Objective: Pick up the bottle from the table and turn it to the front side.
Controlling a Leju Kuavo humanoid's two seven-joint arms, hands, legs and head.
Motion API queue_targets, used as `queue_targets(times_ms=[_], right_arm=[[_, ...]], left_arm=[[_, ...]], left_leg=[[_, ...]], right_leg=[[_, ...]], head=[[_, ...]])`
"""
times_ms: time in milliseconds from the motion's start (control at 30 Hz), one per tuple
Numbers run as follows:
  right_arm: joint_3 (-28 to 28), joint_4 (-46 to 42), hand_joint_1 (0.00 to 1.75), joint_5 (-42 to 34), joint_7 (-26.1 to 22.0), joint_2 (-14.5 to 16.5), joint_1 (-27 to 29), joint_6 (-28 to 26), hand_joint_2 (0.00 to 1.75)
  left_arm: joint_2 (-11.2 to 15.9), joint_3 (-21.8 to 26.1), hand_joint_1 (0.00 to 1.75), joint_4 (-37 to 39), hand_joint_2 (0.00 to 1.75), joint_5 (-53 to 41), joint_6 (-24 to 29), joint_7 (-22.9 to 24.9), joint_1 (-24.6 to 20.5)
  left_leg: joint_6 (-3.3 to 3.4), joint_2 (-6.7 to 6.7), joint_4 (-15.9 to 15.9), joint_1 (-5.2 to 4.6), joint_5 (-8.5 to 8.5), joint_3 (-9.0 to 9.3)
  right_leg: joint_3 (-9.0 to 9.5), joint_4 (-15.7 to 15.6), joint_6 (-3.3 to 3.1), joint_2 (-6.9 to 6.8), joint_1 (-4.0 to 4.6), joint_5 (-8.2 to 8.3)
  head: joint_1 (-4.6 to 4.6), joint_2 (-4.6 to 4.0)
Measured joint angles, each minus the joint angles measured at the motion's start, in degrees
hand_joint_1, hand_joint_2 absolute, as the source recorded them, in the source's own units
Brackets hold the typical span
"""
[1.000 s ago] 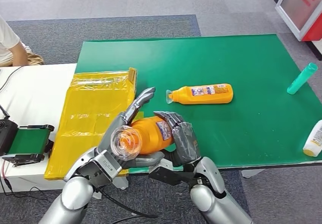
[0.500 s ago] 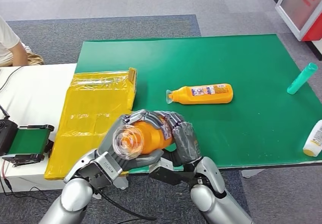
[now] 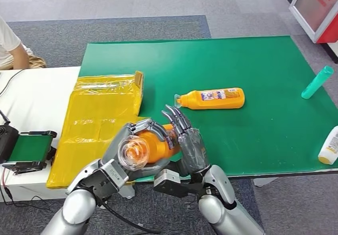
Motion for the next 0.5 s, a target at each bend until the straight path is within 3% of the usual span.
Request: queue_targets(times_ms=[300,500], right_arm=[[-0.18,-0.34,0.0,-1.18,0.54,0.0,0.29,-0.16,1.75],[-3.63,-1.6,0.0,-1.88,1.64,-0.08,1.29,-1.86,1.75]], left_arm=[[0.33,0.42,1.75,-0.69,1.75,-2.34,2.85,-0.66,1.3],[1.09,3.26,1.75,-2.41,1.75,-16.17,12.18,0.32,2.67]], left_leg=[[0.0,0.0,0.0,0.0,-0.01,0.0],[-0.01,0.0,0.0,0.0,0.0,0.01]], right_leg=[[0.0,0.0,0.0,0.0,0.0,0.0],[-0.03,0.0,-0.01,0.0,0.0,0.0]], head=[[0.0,0.0],[-0.01,0.0]])
